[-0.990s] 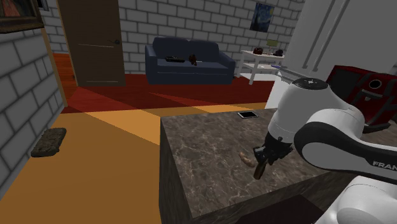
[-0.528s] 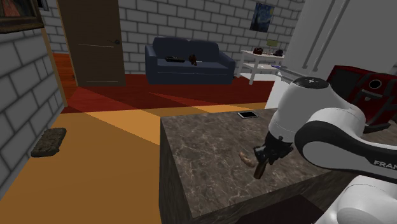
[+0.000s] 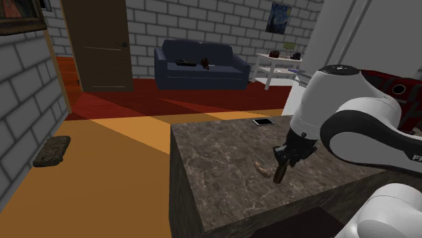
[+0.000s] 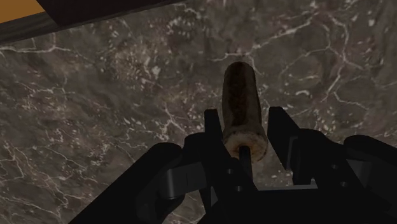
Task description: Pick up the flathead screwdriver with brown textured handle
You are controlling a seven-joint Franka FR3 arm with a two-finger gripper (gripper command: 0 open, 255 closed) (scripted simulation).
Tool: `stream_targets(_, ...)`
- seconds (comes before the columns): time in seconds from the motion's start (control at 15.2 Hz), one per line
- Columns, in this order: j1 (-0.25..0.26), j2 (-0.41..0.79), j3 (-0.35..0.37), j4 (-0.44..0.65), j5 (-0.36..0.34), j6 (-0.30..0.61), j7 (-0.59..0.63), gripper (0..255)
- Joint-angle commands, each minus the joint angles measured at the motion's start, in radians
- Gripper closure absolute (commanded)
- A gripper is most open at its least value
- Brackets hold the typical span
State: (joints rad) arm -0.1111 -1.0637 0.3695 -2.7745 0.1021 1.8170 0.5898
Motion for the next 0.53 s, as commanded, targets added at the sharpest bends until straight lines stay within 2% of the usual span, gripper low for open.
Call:
stream_targets(0.0,-0.005,0.0,-0.009,0.026,-0.008,-0.025,-0.006,255)
stream_targets(0.46,-0.017,0.008,-0.026,0.096,-0.024,-0.086,-0.017,255)
